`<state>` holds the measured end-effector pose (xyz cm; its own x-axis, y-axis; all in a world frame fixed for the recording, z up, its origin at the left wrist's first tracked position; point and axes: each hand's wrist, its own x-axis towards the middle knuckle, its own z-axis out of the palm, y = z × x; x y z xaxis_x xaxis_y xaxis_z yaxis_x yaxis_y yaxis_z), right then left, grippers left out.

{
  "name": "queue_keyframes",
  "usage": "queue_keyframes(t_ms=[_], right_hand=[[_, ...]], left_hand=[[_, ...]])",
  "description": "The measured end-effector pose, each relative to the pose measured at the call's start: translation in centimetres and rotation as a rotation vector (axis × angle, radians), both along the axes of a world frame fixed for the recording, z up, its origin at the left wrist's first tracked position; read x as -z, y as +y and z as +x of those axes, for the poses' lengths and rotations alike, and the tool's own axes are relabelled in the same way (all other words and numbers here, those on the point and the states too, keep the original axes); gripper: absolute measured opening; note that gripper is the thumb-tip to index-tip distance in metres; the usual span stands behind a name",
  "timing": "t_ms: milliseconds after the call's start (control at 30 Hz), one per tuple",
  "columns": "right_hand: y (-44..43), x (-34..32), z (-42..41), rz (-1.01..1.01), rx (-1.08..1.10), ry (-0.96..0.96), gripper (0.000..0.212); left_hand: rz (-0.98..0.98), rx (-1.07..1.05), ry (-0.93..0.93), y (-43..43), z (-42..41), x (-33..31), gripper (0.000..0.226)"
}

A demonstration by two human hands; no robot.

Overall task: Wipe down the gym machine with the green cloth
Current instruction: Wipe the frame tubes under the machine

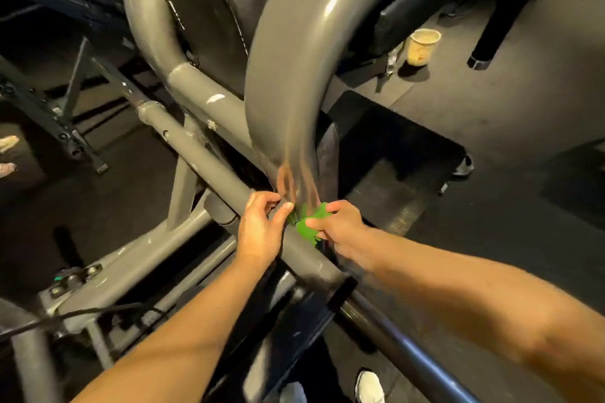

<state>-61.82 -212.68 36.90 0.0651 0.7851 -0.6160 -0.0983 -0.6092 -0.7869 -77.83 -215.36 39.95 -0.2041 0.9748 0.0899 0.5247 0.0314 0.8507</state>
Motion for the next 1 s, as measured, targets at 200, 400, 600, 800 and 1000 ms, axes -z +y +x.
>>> queue_keyframes(t_ms=[200, 400, 600, 800, 1000], right_hand=[[-1.3, -8.5, -2.9, 0.016, 0.113, 0.146, 0.032], [-4.1, -15.0, -4.2, 0.131, 0.183, 0.289, 0.009], [-9.3, -15.2, -4.3, 0.227, 0.201, 0.252, 0.020], [-13.3, -13.6, -5.4, 0.226, 0.177, 0.194, 0.025], [-14.1, -13.5, -6.0, 0.273, 0.058, 0.018, 0.030]], left_hand=[[0.046, 0.011, -0.139, -0.1, -0.7, -5.1, 0.006], [0.049, 0.115, -0.426, -1.1, -3.6, -8.3, 0.018], [-0.113, 0.247, -0.609, -3.9, -5.3, -7.5, 0.012], [-0.349, 0.409, -0.545, -5.9, -5.1, -5.5, 0.034], [-0.328, 0.541, -0.583, -6.9, -5.9, -5.5, 0.024]])
